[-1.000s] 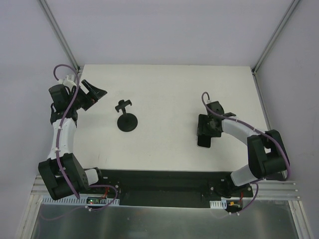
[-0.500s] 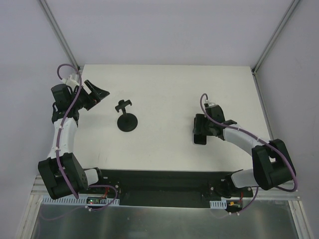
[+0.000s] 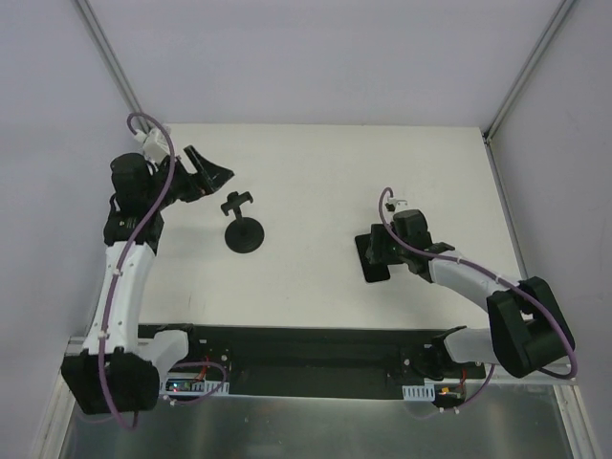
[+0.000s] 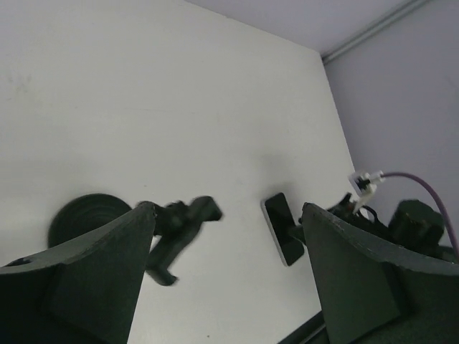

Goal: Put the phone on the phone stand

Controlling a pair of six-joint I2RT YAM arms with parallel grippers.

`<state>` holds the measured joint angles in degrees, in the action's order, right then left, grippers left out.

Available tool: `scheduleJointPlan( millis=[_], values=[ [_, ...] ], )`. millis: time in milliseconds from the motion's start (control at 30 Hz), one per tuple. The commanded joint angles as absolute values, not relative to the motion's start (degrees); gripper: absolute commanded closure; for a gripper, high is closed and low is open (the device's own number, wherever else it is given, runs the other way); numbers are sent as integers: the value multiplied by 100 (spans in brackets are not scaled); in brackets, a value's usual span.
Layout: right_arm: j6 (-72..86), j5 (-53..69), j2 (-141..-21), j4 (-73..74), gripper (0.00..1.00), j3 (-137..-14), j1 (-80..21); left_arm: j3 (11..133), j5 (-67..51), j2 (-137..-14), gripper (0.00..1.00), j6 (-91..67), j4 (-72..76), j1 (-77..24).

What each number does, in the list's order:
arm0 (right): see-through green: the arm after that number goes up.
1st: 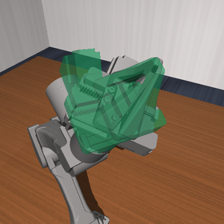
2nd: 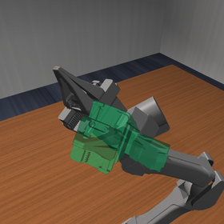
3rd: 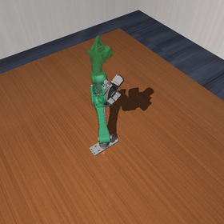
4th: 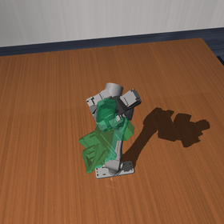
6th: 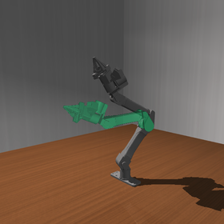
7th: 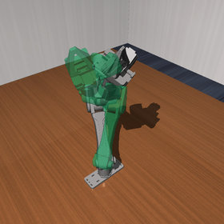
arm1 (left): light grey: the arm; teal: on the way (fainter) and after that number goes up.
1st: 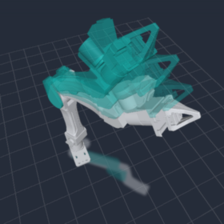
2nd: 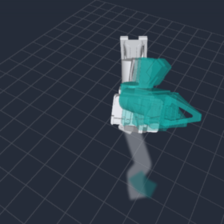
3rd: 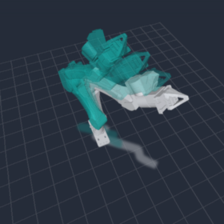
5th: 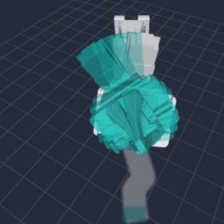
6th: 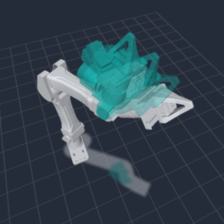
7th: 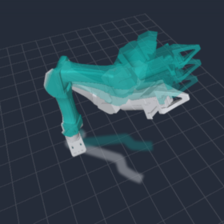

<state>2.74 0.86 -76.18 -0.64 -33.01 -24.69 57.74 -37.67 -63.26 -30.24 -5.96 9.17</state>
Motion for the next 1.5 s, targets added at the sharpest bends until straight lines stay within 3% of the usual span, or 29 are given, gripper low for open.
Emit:
scheduleJointPlan(
  millis=[0,233,300,333,367,433,500,1000,1467],
  values=[
    [149,185,-7374,-536,99,-3419,-2531,5950,-3112,-5267,18,-3146,-756,-147],
    [176,89,-7444,-309,99,-3567,-2549,5424,-2084,-4782,18,-3542,-765,-2387],
    [167,-182,-7506,-63,79,-3682,-2566,5204,-1568,-4746,18,-3542,-765,-2950],
    [167,-254,-7558,130,53,-3726,-2575,5151,-1399,-4737,17,-3507,-747,-3536],
    [115,-281,-7585,193,40,-3796,-2619,5037,-1302,-4737,17,-3489,-747,-3759],
    [53,-316,-7707,464,17,-3911,-2672,4931,-1204,-4720,15,-3472,-756,-4286],
    [44,-456,-7787,580,5,-4069,-2786,4729,-1204,-4624,14,-3559,-747,-4499],
    [-18,-1846,-9175,1573,4,-5097,-3498,3367,-1520,-2840,13,-4297,-765,-4816],
    [553,-1485,-9378,1582,7,-5054,-3376,3498,-1802,-3260,16,-4597,-817,-4825]
  ],
)
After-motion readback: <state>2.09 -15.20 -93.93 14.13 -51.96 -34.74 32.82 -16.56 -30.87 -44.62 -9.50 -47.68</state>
